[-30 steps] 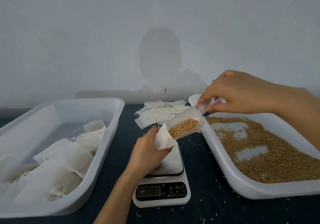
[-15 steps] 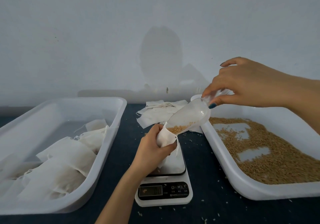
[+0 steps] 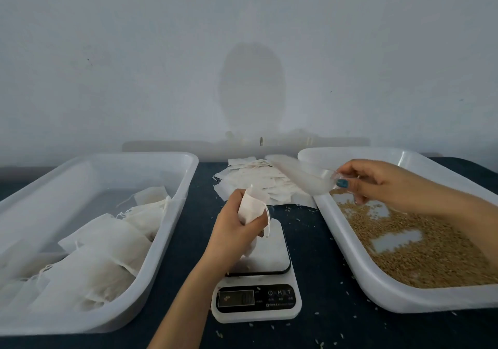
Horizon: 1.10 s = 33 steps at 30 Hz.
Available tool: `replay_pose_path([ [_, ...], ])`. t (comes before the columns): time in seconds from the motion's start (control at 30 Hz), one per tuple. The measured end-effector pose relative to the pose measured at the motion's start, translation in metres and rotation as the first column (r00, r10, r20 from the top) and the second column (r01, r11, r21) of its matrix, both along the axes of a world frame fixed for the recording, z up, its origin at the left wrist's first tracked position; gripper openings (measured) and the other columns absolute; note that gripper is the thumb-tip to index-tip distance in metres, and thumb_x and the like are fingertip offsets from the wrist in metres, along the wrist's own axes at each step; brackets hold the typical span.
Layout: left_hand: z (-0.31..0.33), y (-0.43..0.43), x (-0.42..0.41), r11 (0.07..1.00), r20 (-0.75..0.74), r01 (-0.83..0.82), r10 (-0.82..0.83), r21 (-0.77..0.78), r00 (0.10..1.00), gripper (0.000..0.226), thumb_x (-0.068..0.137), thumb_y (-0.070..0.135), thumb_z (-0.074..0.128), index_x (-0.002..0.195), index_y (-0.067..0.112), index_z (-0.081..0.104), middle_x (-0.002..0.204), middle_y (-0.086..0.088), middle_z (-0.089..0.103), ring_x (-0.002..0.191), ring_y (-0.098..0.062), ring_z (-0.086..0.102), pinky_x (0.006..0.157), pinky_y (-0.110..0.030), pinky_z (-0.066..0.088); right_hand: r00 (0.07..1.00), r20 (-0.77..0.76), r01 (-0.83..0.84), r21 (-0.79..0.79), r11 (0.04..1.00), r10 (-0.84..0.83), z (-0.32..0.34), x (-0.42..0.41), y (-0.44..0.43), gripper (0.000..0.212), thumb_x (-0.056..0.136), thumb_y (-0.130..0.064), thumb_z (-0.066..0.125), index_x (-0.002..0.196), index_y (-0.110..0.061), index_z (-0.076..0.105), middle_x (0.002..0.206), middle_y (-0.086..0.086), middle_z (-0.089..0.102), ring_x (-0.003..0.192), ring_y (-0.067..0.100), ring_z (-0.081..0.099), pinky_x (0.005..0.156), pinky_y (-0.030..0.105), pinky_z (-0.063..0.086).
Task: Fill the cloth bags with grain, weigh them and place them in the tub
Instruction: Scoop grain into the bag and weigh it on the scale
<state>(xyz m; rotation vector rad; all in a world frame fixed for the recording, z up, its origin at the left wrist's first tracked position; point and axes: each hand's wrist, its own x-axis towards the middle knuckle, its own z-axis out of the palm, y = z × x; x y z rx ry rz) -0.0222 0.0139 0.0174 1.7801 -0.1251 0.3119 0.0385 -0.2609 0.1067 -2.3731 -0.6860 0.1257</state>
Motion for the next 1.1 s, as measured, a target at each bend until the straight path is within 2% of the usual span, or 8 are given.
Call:
replay_pose_path([
  [0.27,0.001,0.000,-0.001,0.997,-0.031,-0.043,0.042,-0.063,0.999,0.023,0.095,0.016,0.053,0.107,0.035,0.048,0.068,0.012,0.063,0.056,0.002,0.057,0.051,-0.015,0.046,0.928,-0.174,0.239,-0.396,0.887,-0.328,-0.033,0.020,-0.024,0.029,0.106,-0.020,0.037,0.081,-0.011,0.050,0.071,0.003,0.051,0.060,0.014,0.046,0.065,0.028,0.044],
  [0.4,0.002,-0.001,-0.001,0.996,-0.035,-0.017,0.014,-0.086,0.999,0.022,0.099,0.013,0.045,0.110,0.032,0.046,0.067,0.018,0.062,0.051,0.000,0.053,0.051,-0.016,0.044,0.886,-0.284,0.122,-0.620,0.775,-0.367,-0.048,0.014,-0.020,0.026,0.107,-0.020,0.034,0.112,-0.006,0.055,0.109,0.013,0.061,0.089,0.022,0.063,0.078,0.029,0.056],
  [0.53,0.001,0.000,-0.001,0.994,-0.042,-0.005,0.001,-0.110,0.999,0.019,0.100,0.010,0.041,0.110,0.025,0.046,0.067,0.018,0.061,0.056,-0.002,0.054,0.053,-0.017,0.044,0.858,-0.346,0.107,-0.602,0.791,-0.380,-0.044,0.009,-0.010,0.024,0.105,-0.026,0.042,0.115,-0.008,0.055,0.098,0.005,0.062,0.079,0.015,0.061,0.067,0.023,0.056],
  [0.7,-0.001,-0.001,0.000,0.994,-0.082,-0.027,0.019,-0.108,0.996,0.016,0.102,0.017,0.046,0.112,0.029,0.046,0.075,0.009,0.061,0.065,-0.005,0.057,0.060,-0.023,0.048,0.958,-0.038,0.149,-0.779,0.608,-0.284,-0.032,0.006,0.006,0.028,0.104,-0.015,0.039,0.079,-0.019,0.049,0.077,-0.001,0.049,0.062,0.010,0.047,0.057,0.021,0.044],
  [0.83,-0.003,0.001,0.001,0.993,-0.091,-0.048,0.038,-0.111,0.995,0.016,0.101,0.019,0.046,0.111,0.032,0.044,0.078,0.002,0.060,0.069,-0.009,0.056,0.064,-0.029,0.049,0.918,0.370,0.345,-0.571,0.745,-0.142,-0.019,-0.008,0.035,0.027,0.104,-0.021,0.039,0.128,-0.015,0.049,0.110,0.003,0.052,0.092,0.018,0.055,0.076,0.031,0.048],
  [0.93,-0.004,0.001,0.002,0.994,-0.064,-0.084,0.080,-0.064,0.995,0.017,0.099,0.021,0.048,0.107,0.034,0.040,0.087,-0.001,0.061,0.070,-0.009,0.057,0.062,-0.025,0.049,0.947,0.313,0.173,-0.282,0.944,-0.080,-0.011,-0.033,0.078,0.046,0.098,-0.053,0.036,0.131,-0.024,0.051,0.122,-0.006,0.058,0.102,0.010,0.058,0.082,0.028,0.045],
  [1.03,-0.006,0.001,0.004,0.994,0.012,-0.110,0.110,0.019,0.994,0.025,0.094,0.021,0.058,0.106,0.029,0.036,0.096,0.004,0.057,0.076,-0.006,0.060,0.059,-0.016,0.050,0.989,0.145,0.066,-0.184,0.981,-0.039,-0.015,-0.053,0.112,0.072,0.078,-0.081,0.032,0.121,-0.030,0.056,0.110,-0.016,0.065,0.097,0.003,0.061,0.086,0.030,0.052],
  [1.1,-0.007,0.000,0.005,0.993,0.033,-0.111,0.110,0.037,0.993,0.032,0.092,0.020,0.061,0.103,0.031,0.033,0.101,0.008,0.055,0.083,-0.004,0.062,0.062,-0.012,0.050,0.978,0.200,0.092,-0.160,0.983,-0.060,-0.027,-0.057,0.127,0.060,0.082,-0.076,0.041,0.118,-0.031,0.058,0.105,-0.016,0.067,0.095,0.005,0.062,0.084,0.029,0.053],
])
